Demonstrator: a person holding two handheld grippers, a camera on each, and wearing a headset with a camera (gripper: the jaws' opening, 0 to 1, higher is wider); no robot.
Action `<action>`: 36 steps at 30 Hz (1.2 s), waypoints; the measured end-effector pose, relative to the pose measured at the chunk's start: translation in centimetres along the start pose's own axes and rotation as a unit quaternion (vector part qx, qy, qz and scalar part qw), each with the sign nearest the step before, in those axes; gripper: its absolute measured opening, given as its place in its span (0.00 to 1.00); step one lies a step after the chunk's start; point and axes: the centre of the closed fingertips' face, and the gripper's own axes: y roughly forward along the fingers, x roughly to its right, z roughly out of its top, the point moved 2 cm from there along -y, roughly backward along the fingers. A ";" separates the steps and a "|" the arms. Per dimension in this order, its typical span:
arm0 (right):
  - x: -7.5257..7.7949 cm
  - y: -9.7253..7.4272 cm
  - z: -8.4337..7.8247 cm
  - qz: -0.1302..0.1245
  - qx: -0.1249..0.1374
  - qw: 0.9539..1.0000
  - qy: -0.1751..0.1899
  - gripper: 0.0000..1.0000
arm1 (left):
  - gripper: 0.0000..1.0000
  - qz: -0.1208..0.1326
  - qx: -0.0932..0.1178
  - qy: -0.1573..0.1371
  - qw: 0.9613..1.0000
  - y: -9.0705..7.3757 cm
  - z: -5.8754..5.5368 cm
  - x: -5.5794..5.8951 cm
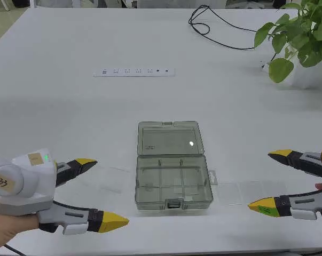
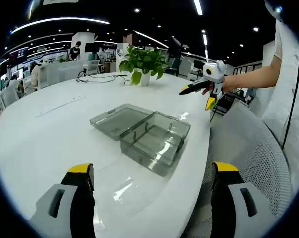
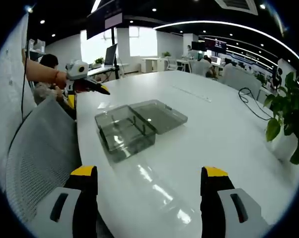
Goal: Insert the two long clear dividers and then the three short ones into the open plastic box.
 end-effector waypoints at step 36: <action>-0.3 0.3 0.2 0.003 0.003 1.000 0.000 0.86 | 1.00 -0.006 0.001 -0.004 1.000 0.4 -0.2 0.5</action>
